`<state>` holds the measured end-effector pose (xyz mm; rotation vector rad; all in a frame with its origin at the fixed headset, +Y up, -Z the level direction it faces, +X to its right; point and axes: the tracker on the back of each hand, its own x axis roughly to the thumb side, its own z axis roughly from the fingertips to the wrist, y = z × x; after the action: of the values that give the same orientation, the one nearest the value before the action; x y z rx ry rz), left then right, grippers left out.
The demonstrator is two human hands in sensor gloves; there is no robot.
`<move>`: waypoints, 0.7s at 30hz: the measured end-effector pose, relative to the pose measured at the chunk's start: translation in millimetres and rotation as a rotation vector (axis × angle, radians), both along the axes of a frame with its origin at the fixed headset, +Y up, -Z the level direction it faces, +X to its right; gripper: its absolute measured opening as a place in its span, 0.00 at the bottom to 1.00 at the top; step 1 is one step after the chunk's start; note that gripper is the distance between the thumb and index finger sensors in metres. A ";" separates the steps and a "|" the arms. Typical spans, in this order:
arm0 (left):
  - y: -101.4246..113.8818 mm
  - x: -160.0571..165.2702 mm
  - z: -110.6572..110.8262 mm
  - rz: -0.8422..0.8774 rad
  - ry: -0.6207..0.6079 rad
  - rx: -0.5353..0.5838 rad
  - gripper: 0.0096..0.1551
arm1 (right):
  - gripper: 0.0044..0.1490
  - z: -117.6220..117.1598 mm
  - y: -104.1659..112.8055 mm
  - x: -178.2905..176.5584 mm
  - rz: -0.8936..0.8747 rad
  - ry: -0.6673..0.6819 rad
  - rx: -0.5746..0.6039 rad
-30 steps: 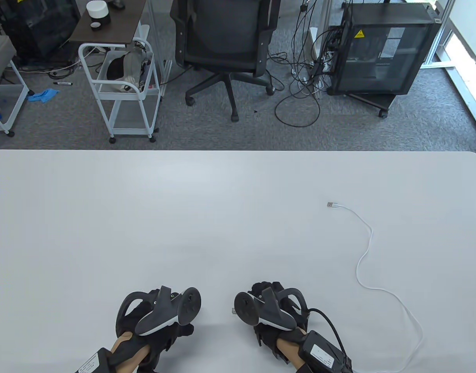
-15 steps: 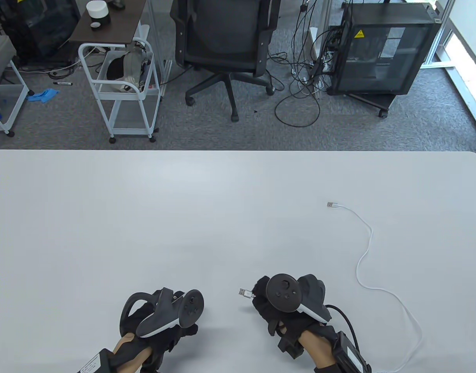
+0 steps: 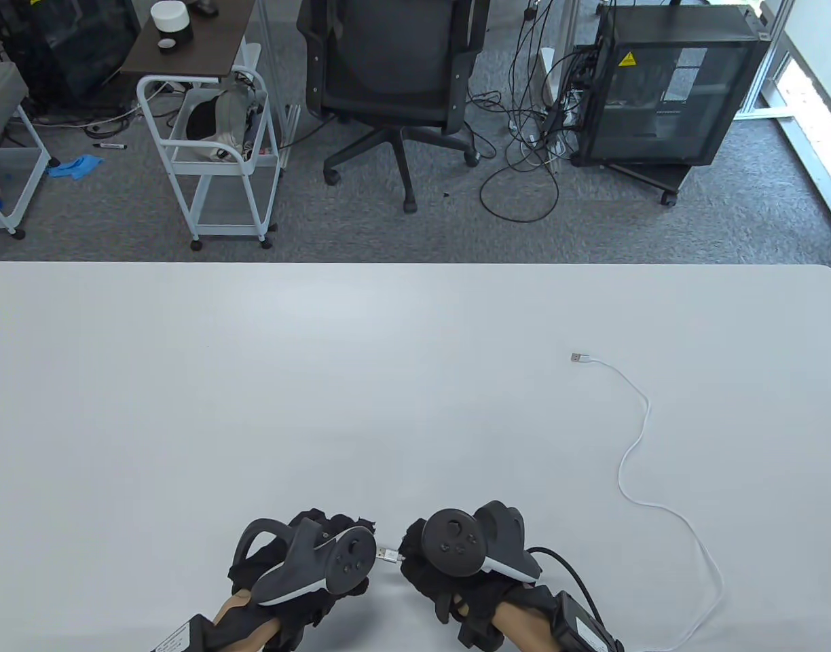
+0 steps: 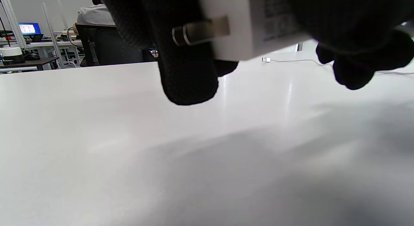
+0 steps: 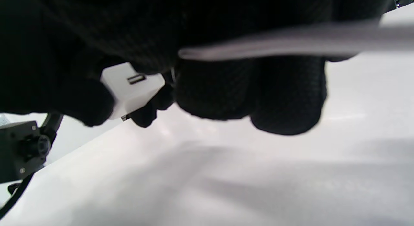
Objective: Insert the USB cable into the charger head
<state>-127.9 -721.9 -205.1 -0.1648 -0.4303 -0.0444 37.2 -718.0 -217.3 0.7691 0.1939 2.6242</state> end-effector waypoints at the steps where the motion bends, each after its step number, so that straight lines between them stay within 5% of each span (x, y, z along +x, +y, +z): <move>1: -0.2 0.5 0.3 0.000 -0.002 0.001 0.47 | 0.26 0.3 -0.8 -1.0 -0.003 0.003 -0.002; 21: -2.6 10.3 7.7 -0.036 -0.064 0.020 0.46 | 0.25 4.6 -2.0 -6.1 0.017 0.067 -0.048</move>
<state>-117.6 -724.5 -197.5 -0.1520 -0.4910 -0.0890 31.0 -720.0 -212.7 0.8426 0.2816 2.6018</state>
